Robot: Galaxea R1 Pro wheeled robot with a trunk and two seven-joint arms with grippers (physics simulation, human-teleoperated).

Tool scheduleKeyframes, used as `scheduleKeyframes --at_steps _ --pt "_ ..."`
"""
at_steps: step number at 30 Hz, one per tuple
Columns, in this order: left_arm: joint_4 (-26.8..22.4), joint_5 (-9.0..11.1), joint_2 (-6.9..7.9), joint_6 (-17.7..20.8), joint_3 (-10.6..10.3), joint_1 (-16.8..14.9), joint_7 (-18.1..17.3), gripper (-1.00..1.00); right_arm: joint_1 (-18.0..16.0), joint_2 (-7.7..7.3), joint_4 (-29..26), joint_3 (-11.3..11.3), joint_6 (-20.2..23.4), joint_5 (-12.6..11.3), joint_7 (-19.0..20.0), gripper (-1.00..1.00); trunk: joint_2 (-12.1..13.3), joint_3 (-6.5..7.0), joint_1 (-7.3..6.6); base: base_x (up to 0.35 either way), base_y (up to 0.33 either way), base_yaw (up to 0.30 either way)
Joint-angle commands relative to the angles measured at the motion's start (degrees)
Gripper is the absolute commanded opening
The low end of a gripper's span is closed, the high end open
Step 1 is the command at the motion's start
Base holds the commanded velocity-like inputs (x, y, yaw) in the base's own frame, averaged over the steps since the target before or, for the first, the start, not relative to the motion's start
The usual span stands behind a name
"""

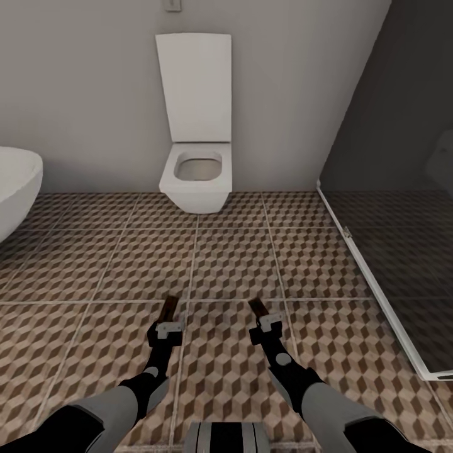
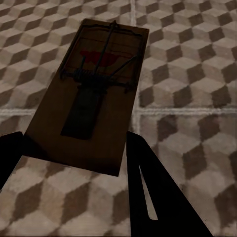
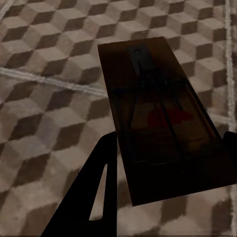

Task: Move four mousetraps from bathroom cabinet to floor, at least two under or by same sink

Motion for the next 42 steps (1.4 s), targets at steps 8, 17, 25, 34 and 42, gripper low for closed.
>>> scheduleKeyframes --at_steps 8,17,25,34,42 --pt "0.0 0.1 -0.07 -0.1 -0.5 0.0 0.5 -1.00 0.0 0.04 0.1 0.3 0.0 0.5 -0.7 -1.00 -0.1 -1.81 0.19 0.000 0.000 0.000" --pt "0.0 0.1 -0.08 0.0 -0.5 0.0 0.5 -1.00 0.0 0.05 0.1 0.3 0.0 0.5 -0.7 -1.00 -0.2 -3.81 0.42 0.000 0.000 0.000" --pt "0.1 0.1 -0.18 0.0 -0.5 0.0 0.5 -1.00 0.0 0.05 0.1 0.3 0.0 0.5 -0.7 -1.00 -0.4 -5.58 0.63 0.000 0.000 0.000" --pt "0.0 0.1 -0.25 0.0 -0.5 0.2 0.5 -1.00 0.0 0.05 0.1 0.3 0.0 0.5 -0.7 -1.00 -0.5 -7.57 0.86 0.000 0.000 0.000" --pt "0.0 0.1 -0.25 0.0 -0.5 0.2 0.5 -1.00 0.0 0.05 0.1 0.3 0.0 0.5 -0.7 -1.00 -0.6 -9.35 1.07 0.000 0.000 0.000"
